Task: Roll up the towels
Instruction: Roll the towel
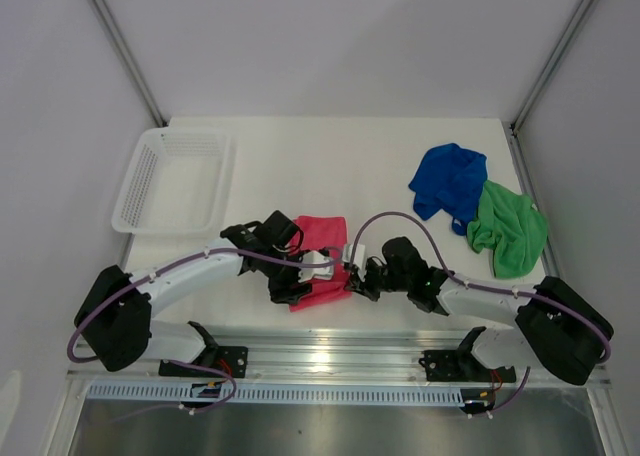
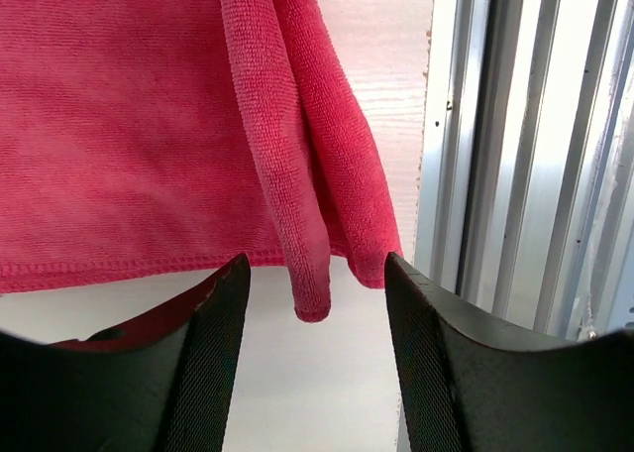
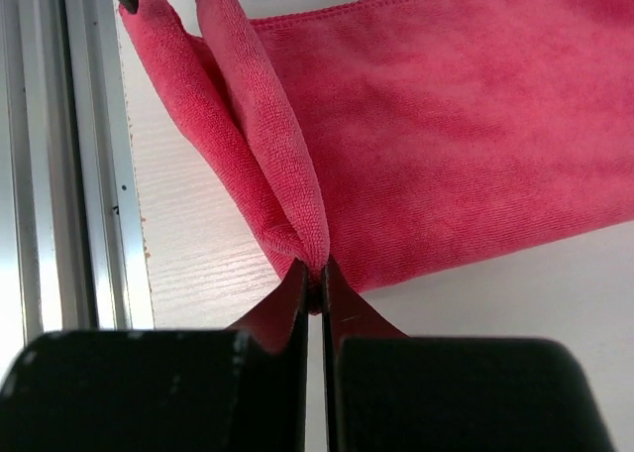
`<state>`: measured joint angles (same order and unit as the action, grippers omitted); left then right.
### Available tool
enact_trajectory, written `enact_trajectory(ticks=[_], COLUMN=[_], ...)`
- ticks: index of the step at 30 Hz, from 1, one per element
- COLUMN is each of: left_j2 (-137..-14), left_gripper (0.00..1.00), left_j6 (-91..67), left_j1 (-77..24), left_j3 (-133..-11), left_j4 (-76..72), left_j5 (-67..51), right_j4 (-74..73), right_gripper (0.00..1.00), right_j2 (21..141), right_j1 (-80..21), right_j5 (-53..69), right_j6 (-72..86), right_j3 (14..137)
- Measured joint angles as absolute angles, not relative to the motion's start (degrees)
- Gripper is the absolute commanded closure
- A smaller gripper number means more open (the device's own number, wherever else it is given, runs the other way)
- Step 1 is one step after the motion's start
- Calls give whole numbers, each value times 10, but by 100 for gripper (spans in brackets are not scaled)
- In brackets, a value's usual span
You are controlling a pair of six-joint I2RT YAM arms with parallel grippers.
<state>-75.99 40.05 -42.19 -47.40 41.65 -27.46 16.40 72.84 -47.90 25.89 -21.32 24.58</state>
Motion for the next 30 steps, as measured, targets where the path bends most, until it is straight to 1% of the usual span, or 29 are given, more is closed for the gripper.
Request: enact_trajectory(ticks=[4, 7, 12, 20, 26, 30], left_j2=[-761, -766, -764, -741, -739, -737], left_gripper=[39, 32, 31, 31, 30, 37], left_j6=[399, 396, 391, 379, 371, 363], left_j1=[-422, -422, -429, -499, -520, -541], left_j3=[-474, -474, -474, -423, -401, -385], left_j4=[404, 402, 402, 348, 314, 286], left_j5=[-274, -278, -287, -236, -183, -146], right_j4=[178, 185, 200, 215, 216, 216], right_gripper=[100, 100, 100, 100, 100, 100], right_j2=[745, 756, 764, 768, 768, 768], right_j1=[-466, -460, -453, -452, -451, -451], right_j5=[270, 275, 279, 283, 286, 286], right_j6=[-186, -168, -145, -127, -122, -120], right_j3=[247, 249, 249, 249, 249, 249])
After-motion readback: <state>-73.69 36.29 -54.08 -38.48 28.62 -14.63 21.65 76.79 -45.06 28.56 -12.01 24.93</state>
